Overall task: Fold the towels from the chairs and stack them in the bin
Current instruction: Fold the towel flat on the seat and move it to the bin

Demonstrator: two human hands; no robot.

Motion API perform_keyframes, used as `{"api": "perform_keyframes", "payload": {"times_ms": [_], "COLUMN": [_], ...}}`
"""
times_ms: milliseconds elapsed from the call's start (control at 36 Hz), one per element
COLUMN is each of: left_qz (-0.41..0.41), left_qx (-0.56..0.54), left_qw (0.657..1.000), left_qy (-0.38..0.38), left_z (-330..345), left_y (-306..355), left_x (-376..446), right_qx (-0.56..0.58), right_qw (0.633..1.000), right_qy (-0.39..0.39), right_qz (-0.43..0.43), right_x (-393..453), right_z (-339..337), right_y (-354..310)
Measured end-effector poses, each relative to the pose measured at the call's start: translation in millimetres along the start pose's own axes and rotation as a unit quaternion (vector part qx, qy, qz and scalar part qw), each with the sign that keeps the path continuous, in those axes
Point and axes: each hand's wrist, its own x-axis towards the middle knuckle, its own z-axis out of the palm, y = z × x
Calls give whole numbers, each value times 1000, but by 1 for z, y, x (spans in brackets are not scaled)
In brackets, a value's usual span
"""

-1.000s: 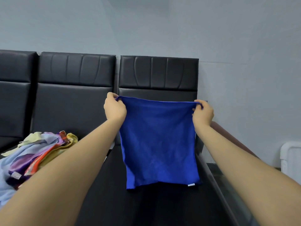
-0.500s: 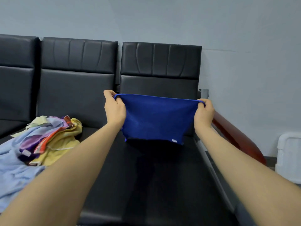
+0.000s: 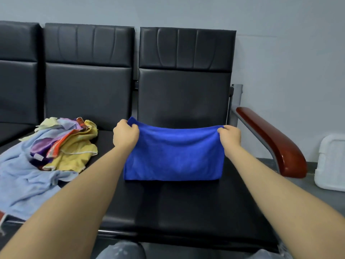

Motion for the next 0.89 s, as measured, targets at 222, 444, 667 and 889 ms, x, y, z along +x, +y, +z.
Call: {"api": "perform_keyframes", "payload": {"times_ms": [222, 444, 667, 889], "left_qz": [-20, -34, -24, -45], "left_qx": [104, 234, 245, 228], "left_qw": [991, 964, 967, 971], "left_qy": [-85, -123, -70, -51], "left_z": [30, 62, 73, 81], "left_y": [-45, -74, -85, -92], "left_x": [6, 7, 15, 32], "right_qx": [-124, -261, -287, -257], "right_qw": [991, 958, 958, 965], "right_qy": [-30, -95, -24, -20], "right_qz": [29, 71, -5, -39], "right_x": [8, 16, 15, 35], "right_z": [19, 41, 56, 74], "right_y": [43, 79, 81, 82]}}
